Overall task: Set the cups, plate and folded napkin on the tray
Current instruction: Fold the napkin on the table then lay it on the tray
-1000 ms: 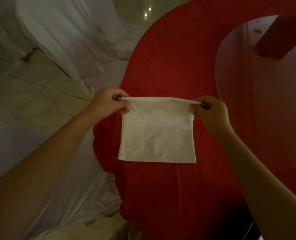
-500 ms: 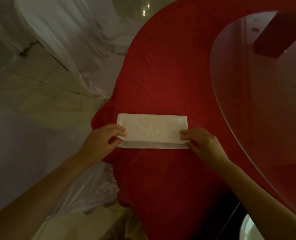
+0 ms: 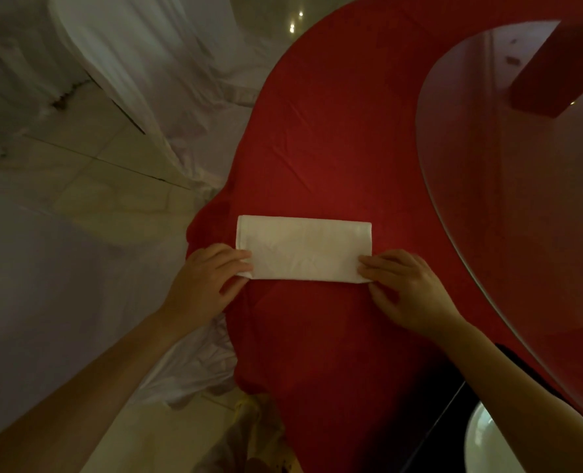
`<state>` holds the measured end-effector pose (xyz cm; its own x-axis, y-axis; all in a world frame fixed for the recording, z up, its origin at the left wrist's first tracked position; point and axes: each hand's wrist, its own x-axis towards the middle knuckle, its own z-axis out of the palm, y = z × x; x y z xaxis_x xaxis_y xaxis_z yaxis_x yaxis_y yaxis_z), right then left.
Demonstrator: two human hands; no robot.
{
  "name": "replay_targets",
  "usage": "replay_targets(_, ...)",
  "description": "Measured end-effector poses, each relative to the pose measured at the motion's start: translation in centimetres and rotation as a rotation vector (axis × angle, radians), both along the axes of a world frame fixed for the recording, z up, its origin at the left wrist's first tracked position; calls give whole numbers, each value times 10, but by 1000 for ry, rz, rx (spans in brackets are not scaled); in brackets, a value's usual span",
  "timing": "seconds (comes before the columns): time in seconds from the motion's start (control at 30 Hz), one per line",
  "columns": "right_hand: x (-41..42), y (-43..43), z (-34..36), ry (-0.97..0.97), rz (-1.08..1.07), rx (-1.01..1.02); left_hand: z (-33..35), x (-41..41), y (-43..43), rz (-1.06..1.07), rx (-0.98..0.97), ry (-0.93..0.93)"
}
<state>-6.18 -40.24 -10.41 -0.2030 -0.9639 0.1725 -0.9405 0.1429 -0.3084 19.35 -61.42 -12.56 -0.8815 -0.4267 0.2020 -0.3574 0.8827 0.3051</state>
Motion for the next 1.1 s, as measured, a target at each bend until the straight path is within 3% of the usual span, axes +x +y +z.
replay_targets(0.23, 32, -58, 21, -135, -280, -175, 27, -45, 22, 360, 37, 227)
replay_targets(0.37, 62, -114, -5, -68, -169, 161, 4, -93, 34, 319, -36, -196)
replay_targets(0.43, 66, -117, -26, 15, -183, 254, -14, -94, 27, 348, -52, -300)
replay_targets(0.6, 57, -112, -40, 95, -161, 195, -25, -90, 20, 398, -31, -227)
replay_targets(0.73, 28, -98, -39, 146, -280, 246, -29, -81, 13, 469, 33, -214)
replay_targets(0.9, 4, -78, -39, 111, -427, 280, -30, -75, 8, 480, 63, -200)
replay_targets(1.1, 0, -76, -39, 92, -446, 259, -28, -73, 8, 477, 127, -147)
